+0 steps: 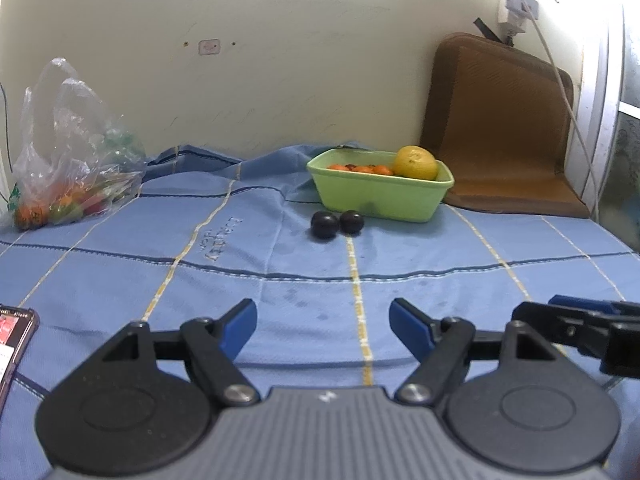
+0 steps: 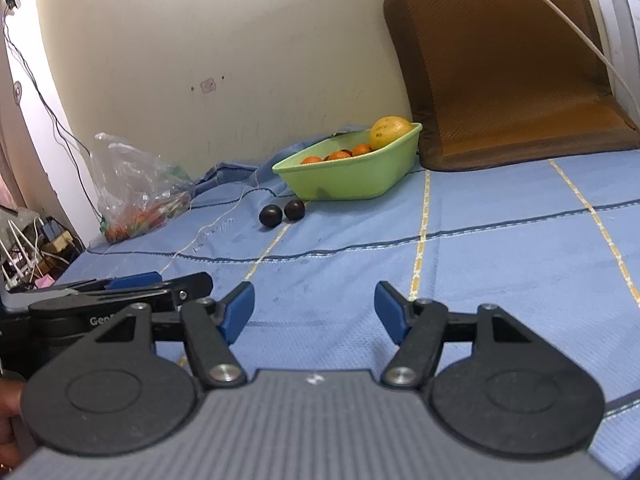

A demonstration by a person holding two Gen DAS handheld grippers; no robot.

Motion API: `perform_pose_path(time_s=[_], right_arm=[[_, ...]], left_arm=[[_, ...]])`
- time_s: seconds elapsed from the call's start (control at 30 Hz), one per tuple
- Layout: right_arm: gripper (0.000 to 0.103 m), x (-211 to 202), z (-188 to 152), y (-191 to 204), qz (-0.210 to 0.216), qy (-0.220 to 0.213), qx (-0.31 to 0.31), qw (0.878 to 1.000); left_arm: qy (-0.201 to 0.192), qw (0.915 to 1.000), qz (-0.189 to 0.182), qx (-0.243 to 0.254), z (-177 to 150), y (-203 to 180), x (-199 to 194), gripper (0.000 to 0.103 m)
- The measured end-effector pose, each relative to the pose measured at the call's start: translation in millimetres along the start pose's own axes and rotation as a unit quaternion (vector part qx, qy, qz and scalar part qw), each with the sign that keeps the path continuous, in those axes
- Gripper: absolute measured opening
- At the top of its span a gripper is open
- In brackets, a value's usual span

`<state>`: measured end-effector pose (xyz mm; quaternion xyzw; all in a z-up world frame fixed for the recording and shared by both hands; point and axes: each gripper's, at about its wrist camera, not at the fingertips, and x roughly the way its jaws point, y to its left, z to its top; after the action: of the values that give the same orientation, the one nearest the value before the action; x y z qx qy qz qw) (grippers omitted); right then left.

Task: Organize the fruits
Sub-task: 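Move both grippers back toward the two dark plums, then grasp a dark plum with the right gripper while the left grasps the other plum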

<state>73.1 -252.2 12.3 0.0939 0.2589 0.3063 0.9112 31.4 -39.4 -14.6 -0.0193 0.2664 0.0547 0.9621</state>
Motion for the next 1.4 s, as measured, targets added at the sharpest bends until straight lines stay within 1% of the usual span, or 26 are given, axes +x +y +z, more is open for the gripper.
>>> perform_pose_path(time_s=[0.2,0.27,0.3,0.37,0.43,0.47,0.53,0.57,0.7,0.83,0.87,0.93,0.97,1.07,1.13,1.23,1.27,1.3,1.33,1.4], right_arm=[[0.066,12.6,1.4,8.3,-0.006,0.012,-0.018,1.0],[0.063,16.8,0.4,10.3,-0.008,0.017,-0.019,1.0],[0.062,19.5,0.0,11.4,-0.01,0.02,-0.02,1.0],[0.061,24.7,-0.3,14.2,-0.014,0.027,-0.023,0.999],[0.06,30.3,1.4,17.8,-0.016,0.034,-0.029,0.999],[0.059,34.1,4.5,19.5,-0.015,0.038,-0.034,0.999],[0.054,44.1,13.6,23.4,-0.012,0.043,-0.047,0.998],[0.054,50.1,18.6,26.0,-0.011,0.044,-0.055,0.997],[0.054,85.7,41.0,38.6,-0.015,0.04,-0.086,0.995],[0.054,125.7,60.9,50.7,-0.012,0.039,-0.12,0.992],[0.053,134.5,66.1,49.9,-0.013,0.044,-0.118,0.992],[0.05,147.3,75.4,41.0,-0.011,0.053,-0.094,0.994],[0.045,151.8,79.1,35.4,-0.01,0.056,-0.078,0.995],[0.034,164.3,87.1,16.1,-0.006,0.072,-0.007,0.997],[0.034,171.4,87.7,7.5,0.0,0.081,0.026,0.996],[0.034,181.1,86.0,1.1,0.014,0.097,0.051,0.994],[0.034,182.1,85.9,-1.3,0.016,0.094,0.061,0.994],[0.028,183.3,86.8,-3.5,0.02,0.097,0.071,0.993],[0.024,183.6,87.6,-7.4,0.025,0.1,0.082,0.991],[0.023,181.5,88.7,-15.3,0.043,0.106,0.105,0.988]], left_arm=[[-0.014,0.9997,0.019,-0.005,-5.5,21.3,4.9,0.076],[-0.02,0.9996,0.016,-0.012,-6.0,29.8,4.1,0.076],[-0.028,0.9994,0.018,-0.013,-6.0,33.3,2.3,0.076],[-0.045,0.9984,0.034,0.004,-6.5,36.4,-0.4,0.076],[-0.058,0.9976,0.038,0.009,-6.5,41.2,-2.5,0.077],[-0.061,0.9975,0.036,0.005,-6.2,45.0,-3.0,0.077],[-0.064,0.9976,0.019,-0.019,-5.9,53.8,-3.7,0.077],[-0.065,0.9973,0.013,-0.03,-5.8,58.1,-3.7,0.077],[-0.061,0.9946,-0.017,-0.082,-5.8,75.6,-1.5,0.076],[-0.052,0.9891,-0.041,-0.132,-8.2,93.1,1.9,0.076],[-0.051,0.9874,-0.047,-0.142,-8.5,97.0,2.7,0.075],[-0.049,0.9843,-0.058,-0.159,-9.6,103.1,3.8,0.073],[-0.049,0.9829,-0.064,-0.166,-9.8,105.3,4.5,0.073],[-0.052,0.9818,-0.073,-0.167,-9.7,105.1,5.9,0.064],[-0.055,0.9831,-0.078,-0.156,-9.1,101.7,4.9,0.06],[-0.058,0.9855,-0.083,-0.136,-6.8,94.3,5.4,0.058],[-0.055,0.986,-0.089,-0.13,-4.1,92.5,8.4,0.057],[-0.05,0.9866,-0.095,-0.123,-0.7,91.1,12.4,0.055],[-0.044,0.988,-0.097,-0.112,4.8,88.9,17.1,0.054],[-0.037,0.9914,-0.099,-0.078,18.4,81.6,26.3,0.054]])
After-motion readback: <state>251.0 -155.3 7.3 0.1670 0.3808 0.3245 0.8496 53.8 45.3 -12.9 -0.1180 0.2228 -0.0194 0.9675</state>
